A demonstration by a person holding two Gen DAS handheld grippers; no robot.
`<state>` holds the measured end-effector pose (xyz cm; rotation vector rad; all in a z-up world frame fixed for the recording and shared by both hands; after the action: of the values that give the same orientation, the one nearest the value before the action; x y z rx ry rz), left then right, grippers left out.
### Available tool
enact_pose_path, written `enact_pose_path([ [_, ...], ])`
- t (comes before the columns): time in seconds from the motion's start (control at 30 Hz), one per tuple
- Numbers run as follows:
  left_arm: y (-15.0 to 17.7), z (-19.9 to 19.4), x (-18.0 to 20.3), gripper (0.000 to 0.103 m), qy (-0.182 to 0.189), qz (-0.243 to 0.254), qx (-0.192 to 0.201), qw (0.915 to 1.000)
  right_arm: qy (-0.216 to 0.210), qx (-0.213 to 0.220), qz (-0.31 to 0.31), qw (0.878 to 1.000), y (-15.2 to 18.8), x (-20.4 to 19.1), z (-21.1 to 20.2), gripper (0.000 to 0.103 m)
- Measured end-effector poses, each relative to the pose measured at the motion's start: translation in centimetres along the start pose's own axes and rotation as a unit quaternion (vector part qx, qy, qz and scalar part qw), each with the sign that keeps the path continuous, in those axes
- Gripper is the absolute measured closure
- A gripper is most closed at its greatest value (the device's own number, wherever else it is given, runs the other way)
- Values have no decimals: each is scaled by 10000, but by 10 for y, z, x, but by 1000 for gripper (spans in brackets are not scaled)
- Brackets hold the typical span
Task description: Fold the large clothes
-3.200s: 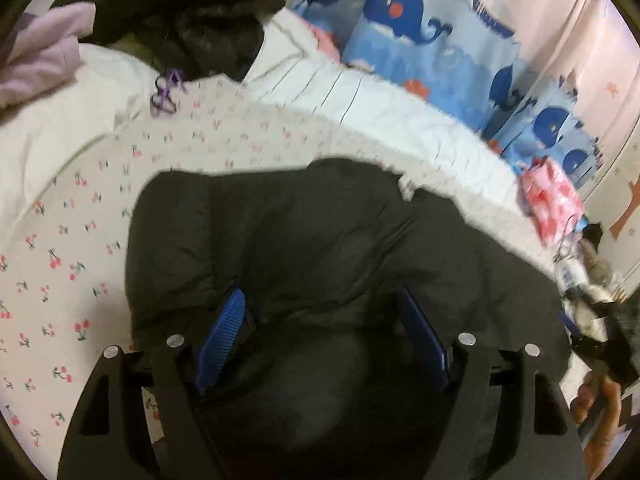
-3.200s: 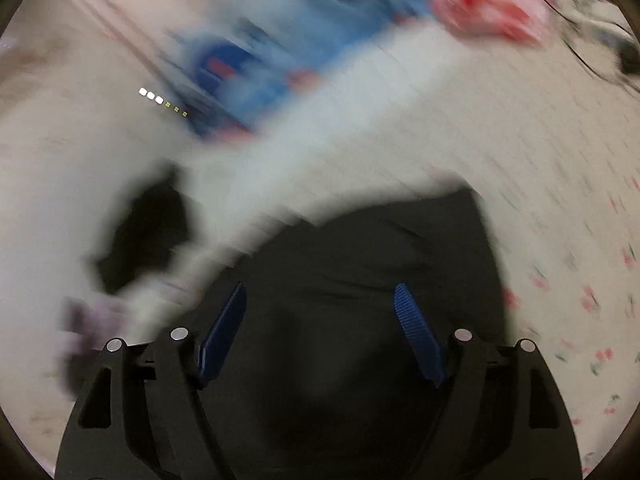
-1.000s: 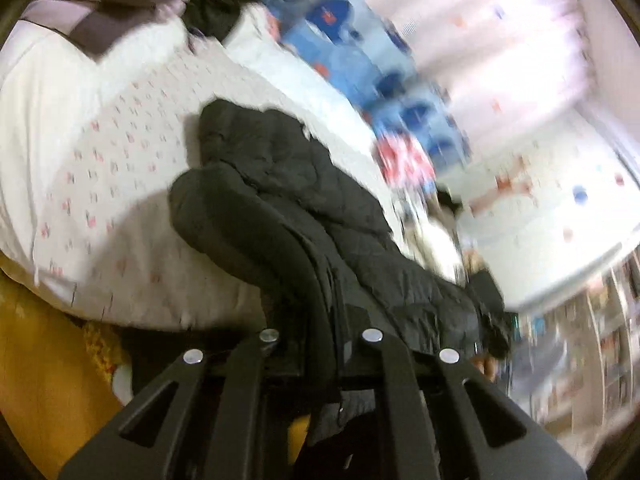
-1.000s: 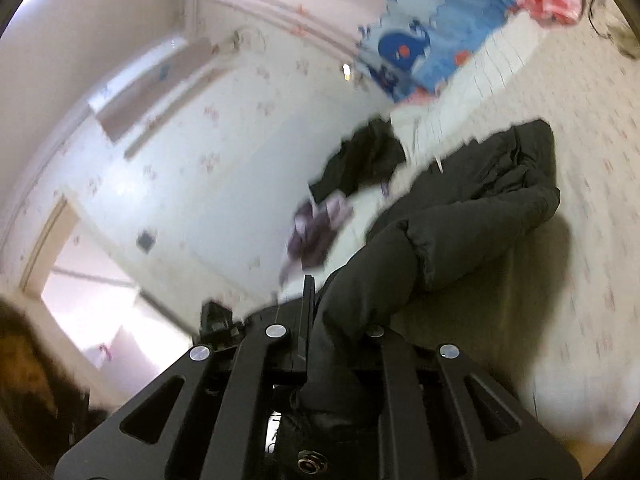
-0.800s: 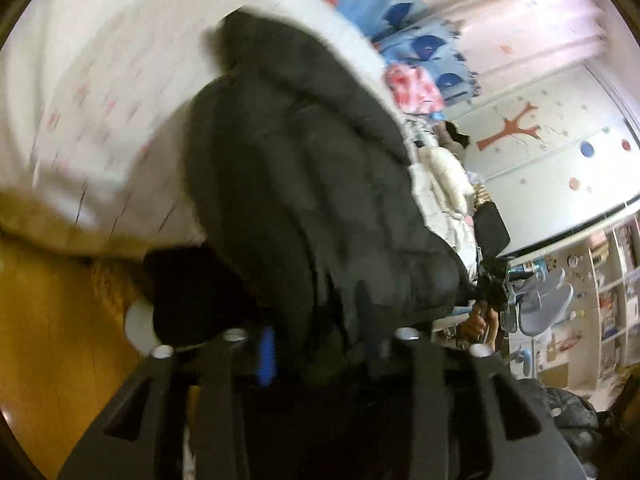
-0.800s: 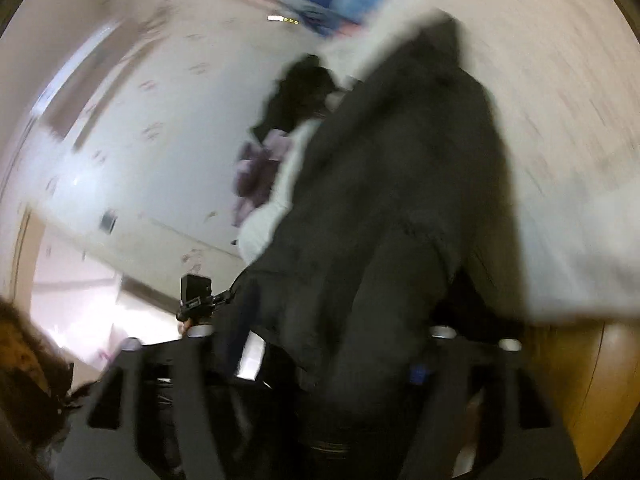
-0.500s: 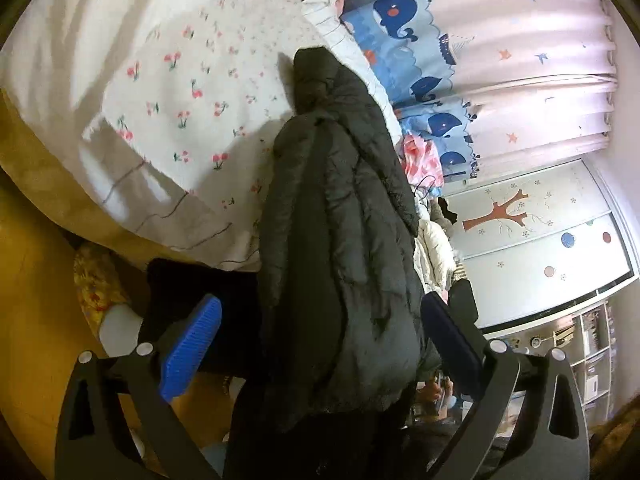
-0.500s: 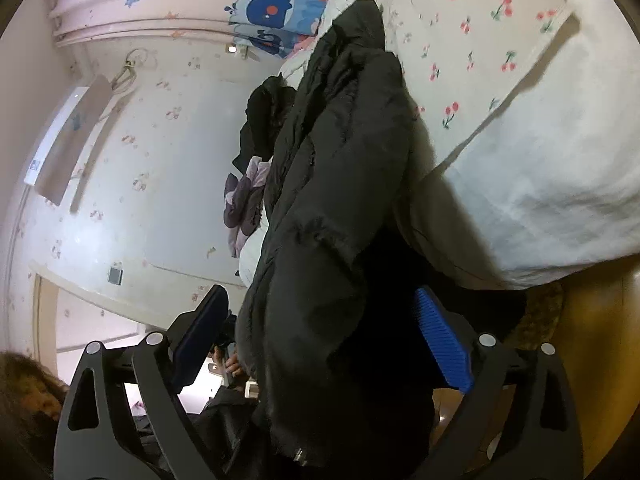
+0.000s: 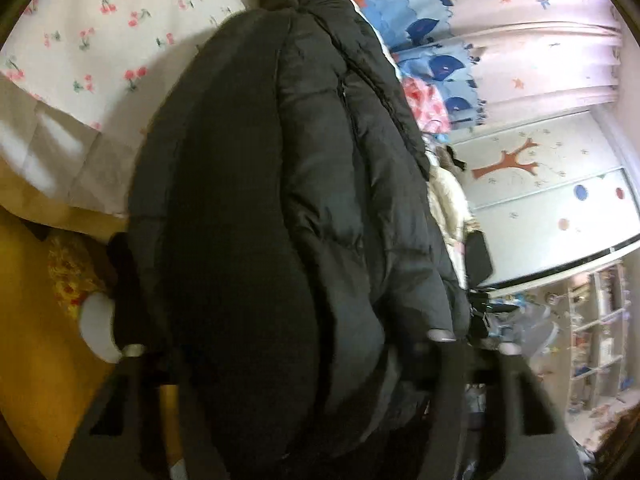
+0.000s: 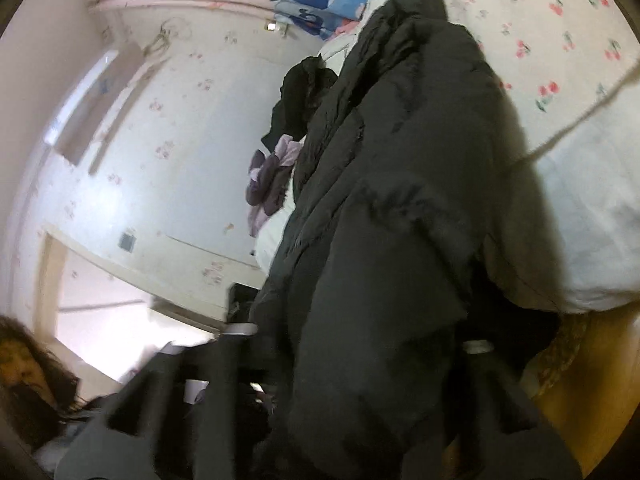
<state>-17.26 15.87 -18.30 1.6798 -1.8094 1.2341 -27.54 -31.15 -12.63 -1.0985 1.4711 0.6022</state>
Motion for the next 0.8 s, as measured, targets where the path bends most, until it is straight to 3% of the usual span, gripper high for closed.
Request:
enact_pose_path([
  [0.03, -2, -4, 4, 69, -73, 51, 68, 9999, 44, 25, -121, 9999, 1, -5, 0, 88],
  [0.13, -10, -28, 31, 84, -108, 266, 447, 9986, 40, 166, -390, 9991, 0, -28, -5, 93],
  [0.27, -11, -60, 71, 87, 180, 636, 696, 9954, -184, 244, -739, 9968, 6, -65, -22, 94],
  [0.33, -8, -65, 79, 87, 415, 756, 602, 9945, -262, 89, -787, 9965, 13, -68, -28, 90],
  [0.37, -3, -64, 74, 86, 409, 790, 457, 9950, -94, 0, -762, 9970, 16, -59, -29, 83],
  [0.4, 1, -60, 64, 78, 349, 734, 318, 9962, 13, -69, -663, 9978, 18, -52, -27, 56],
  [0.43, 4, -56, 51, 62, 322, 604, 166, 9975, 120, -136, -469, 9987, 20, -39, -25, 40],
  [0.47, 9, -49, 33, 54, 275, 356, 12, 9990, 276, -178, -218, 9992, 23, -19, -24, 25],
  [0.5, 13, -44, 19, 47, 195, 135, -21, 9997, 351, -195, -75, 9992, 25, -7, -24, 24],
  [0.53, 16, -39, 7, 46, 173, -24, -33, 9998, 324, -234, 76, 9992, 29, 3, -23, 24],
  [0.63, 20, -33, -6, 46, 376, -250, 95, 9989, -35, -263, 127, 9996, 37, 6, -18, 29],
  [0.7, 17, -37, -4, 51, 301, -221, 319, 9988, 22, -287, -75, 9996, 40, -2, -12, 50],
  [0.73, 17, -39, -2, 67, 300, -200, 412, 9985, 87, -188, -204, 9996, 38, -7, -12, 62],
  [0.77, 13, -45, 3, 74, 345, -151, 529, 9979, -80, -61, -268, 9996, 32, -17, -14, 85],
  [0.8, 9, -53, 11, 80, 341, -94, 700, 9969, -109, 76, -350, 9993, 28, -23, -17, 88],
])
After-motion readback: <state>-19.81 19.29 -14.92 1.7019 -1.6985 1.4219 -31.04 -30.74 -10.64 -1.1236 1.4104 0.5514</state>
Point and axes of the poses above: each gripper's, at about its wrist camera, not at the fingertips, and z roughly the way its jaws point, x to its right, y to its underside, the point moved 8 cm from there along z, roughly the way its jaws point, and after that the axes turned 6 degrees about z, right-handed, at the moved point
